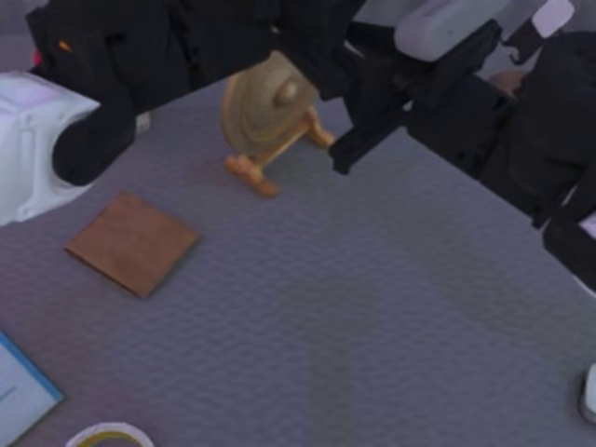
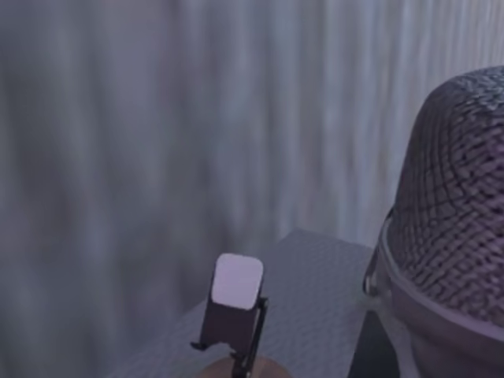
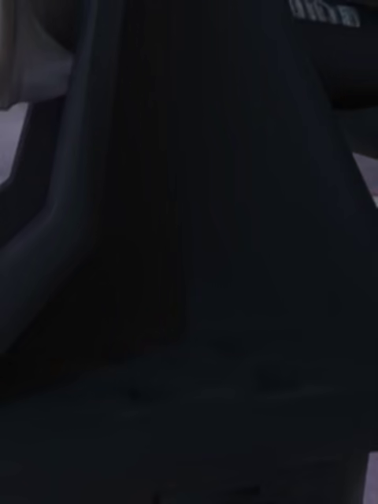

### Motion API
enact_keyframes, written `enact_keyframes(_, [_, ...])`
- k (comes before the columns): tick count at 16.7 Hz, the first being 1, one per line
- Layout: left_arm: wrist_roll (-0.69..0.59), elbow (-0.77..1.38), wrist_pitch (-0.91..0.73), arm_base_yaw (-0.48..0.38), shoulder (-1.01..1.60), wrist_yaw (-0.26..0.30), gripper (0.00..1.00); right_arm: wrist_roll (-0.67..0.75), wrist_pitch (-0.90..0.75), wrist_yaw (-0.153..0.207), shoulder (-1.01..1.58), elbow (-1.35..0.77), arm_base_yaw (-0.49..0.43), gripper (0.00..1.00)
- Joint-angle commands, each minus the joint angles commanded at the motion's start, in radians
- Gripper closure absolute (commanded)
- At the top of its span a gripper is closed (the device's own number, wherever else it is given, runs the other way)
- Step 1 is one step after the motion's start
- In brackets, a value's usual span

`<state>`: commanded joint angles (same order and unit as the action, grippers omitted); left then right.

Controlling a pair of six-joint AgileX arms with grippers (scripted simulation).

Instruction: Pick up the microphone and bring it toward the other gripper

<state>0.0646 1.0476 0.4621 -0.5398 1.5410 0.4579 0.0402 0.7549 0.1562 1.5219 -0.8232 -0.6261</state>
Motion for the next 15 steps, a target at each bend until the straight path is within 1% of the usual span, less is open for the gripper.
enact_keyframes(11, [0.0, 0.0, 0.0, 0.0, 0.0, 0.0, 1.0, 0.0, 0.0, 0.0, 0.0, 0.0, 0.0, 0.02])
enact_keyframes(12, [0.0, 0.0, 0.0, 0.0, 0.0, 0.0, 1.0, 0.0, 0.0, 0.0, 0.0, 0.0, 0.0, 0.0])
enact_keyframes(15, [0.0, 0.0, 0.0, 0.0, 0.0, 0.0, 1.0, 0.0, 0.0, 0.0, 0.0, 0.0, 0.0, 0.0])
